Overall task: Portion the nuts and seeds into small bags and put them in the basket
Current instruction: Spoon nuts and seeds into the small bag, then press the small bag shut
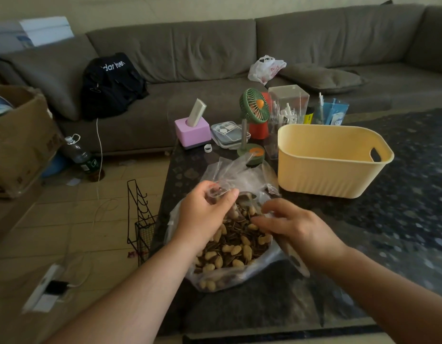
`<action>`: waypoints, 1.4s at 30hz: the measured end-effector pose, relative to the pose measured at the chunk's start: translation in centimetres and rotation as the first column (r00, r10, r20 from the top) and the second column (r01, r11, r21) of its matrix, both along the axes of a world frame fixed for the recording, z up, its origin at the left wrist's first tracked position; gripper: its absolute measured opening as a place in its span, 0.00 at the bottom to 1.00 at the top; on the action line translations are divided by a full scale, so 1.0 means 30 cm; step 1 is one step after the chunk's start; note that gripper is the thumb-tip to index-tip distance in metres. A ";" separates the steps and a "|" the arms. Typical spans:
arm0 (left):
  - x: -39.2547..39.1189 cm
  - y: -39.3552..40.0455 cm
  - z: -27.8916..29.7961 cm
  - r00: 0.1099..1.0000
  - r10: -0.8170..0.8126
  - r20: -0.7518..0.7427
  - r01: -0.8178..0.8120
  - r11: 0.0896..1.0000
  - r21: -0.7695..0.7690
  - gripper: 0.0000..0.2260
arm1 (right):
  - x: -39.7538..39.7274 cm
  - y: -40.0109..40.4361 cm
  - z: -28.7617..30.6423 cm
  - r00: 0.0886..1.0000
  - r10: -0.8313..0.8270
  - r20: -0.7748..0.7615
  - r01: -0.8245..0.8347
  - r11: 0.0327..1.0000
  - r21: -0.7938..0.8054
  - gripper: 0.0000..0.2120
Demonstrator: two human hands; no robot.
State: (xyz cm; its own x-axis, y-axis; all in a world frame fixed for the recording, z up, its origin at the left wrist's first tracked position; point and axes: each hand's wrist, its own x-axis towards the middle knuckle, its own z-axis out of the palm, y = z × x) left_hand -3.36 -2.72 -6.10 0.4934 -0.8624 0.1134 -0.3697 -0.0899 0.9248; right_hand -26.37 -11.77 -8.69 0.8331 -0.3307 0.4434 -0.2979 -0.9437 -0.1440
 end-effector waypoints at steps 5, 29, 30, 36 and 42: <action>0.004 -0.016 -0.008 0.973 -0.009 -0.232 0.016 1.000 0.027 0.15 | -0.031 -0.056 -0.024 0.983 -0.014 -0.181 0.012 1.000 -0.014 0.19; -0.090 -0.007 0.059 0.785 -0.169 -0.596 0.163 0.985 -0.063 0.18 | 0.180 0.051 0.112 0.946 -0.284 0.155 0.032 0.558 0.829 0.25; -0.082 -0.004 0.060 0.783 -0.179 -0.595 0.174 0.982 -0.066 0.18 | 0.184 0.054 0.114 0.936 -0.310 0.165 0.033 0.545 0.837 0.24; -0.046 -0.002 0.066 0.770 -0.230 -0.595 0.241 0.968 -0.062 0.17 | 0.178 0.053 0.149 0.932 -0.316 0.179 -0.046 0.386 0.921 0.24; 0.011 0.019 0.079 0.810 -0.257 -0.528 0.286 0.958 -0.028 0.22 | 0.171 0.044 0.185 0.923 -0.330 0.198 -0.146 0.178 0.973 0.18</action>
